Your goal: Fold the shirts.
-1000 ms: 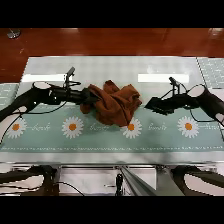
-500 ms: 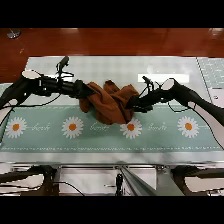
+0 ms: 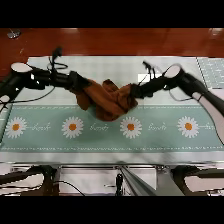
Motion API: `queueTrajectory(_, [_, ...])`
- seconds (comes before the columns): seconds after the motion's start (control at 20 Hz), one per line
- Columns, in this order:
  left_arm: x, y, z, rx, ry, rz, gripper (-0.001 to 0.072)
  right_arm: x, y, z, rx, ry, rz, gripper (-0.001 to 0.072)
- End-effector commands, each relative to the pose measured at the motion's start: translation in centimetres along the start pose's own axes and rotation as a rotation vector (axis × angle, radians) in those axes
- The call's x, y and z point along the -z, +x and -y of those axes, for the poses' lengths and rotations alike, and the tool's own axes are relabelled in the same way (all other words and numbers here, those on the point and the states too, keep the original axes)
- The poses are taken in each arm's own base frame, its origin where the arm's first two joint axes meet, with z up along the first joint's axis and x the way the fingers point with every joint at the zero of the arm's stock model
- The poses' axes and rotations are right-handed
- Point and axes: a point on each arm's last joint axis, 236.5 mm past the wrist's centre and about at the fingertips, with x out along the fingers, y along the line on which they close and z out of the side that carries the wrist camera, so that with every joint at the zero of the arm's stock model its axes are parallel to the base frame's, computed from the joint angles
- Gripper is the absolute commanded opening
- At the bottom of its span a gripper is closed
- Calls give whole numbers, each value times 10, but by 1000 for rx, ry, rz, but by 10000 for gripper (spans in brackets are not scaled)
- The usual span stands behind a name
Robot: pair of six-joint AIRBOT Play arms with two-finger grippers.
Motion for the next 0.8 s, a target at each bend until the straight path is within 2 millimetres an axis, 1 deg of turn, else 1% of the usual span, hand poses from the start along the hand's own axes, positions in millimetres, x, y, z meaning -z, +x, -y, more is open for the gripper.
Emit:
queueTrajectory(0.0, [-94,-70,88,53,181,303,25,-104,-142,-85,-51,-192,360,30])
queueTrajectory(0.05, [-121,-102,127,45,268,417,25,-126,-199,-122,-66,-278,492,30])
queueTrajectory(0.1, [-135,-131,167,48,356,502,24,-134,-255,-158,-68,-375,612,30])
queueTrajectory(0.15, [-139,-158,209,48,451,561,24,-129,-309,-192,-50,-476,721,30])
queueTrajectory(0.2, [-135,-177,240,14,537,595,25,-114,-356,-220,-36,-550,821,30])
queueTrajectory(0.25, [-128,-197,263,-62,601,625,25,-94,-391,-241,-28,-597,898,30])
queueTrajectory(0.3, [-118,-214,277,-141,646,647,25,-69,-416,-257,-8,-656,950,30])
queueTrajectory(0.35, [-106,-233,289,-227,679,670,24,-41,-436,-269,18,-707,987,30])
queueTrajectory(0.4, [-93,-250,297,-300,696,695,25,-11,-451,-279,38,-754,1010,30])
queueTrajectory(0.45, [-77,-265,304,-360,712,716,24,15,-462,-284,66,-787,1026,30])
queueTrajectory(0.5, [-59,-276,308,-418,722,718,24,39,-473,-282,111,-802,1045,30])
queueTrajectory(0.6, [-23,-292,309,-508,719,698,24,82,-490,-281,169,-818,1076,30])
queueTrajectory(0.65, [-5,-296,312,-530,723,684,25,101,-495,-284,172,-826,1087,30])
queueTrajectory(0.75, [29,-295,317,-536,719,637,25,134,-499,-289,161,-838,1080,30])
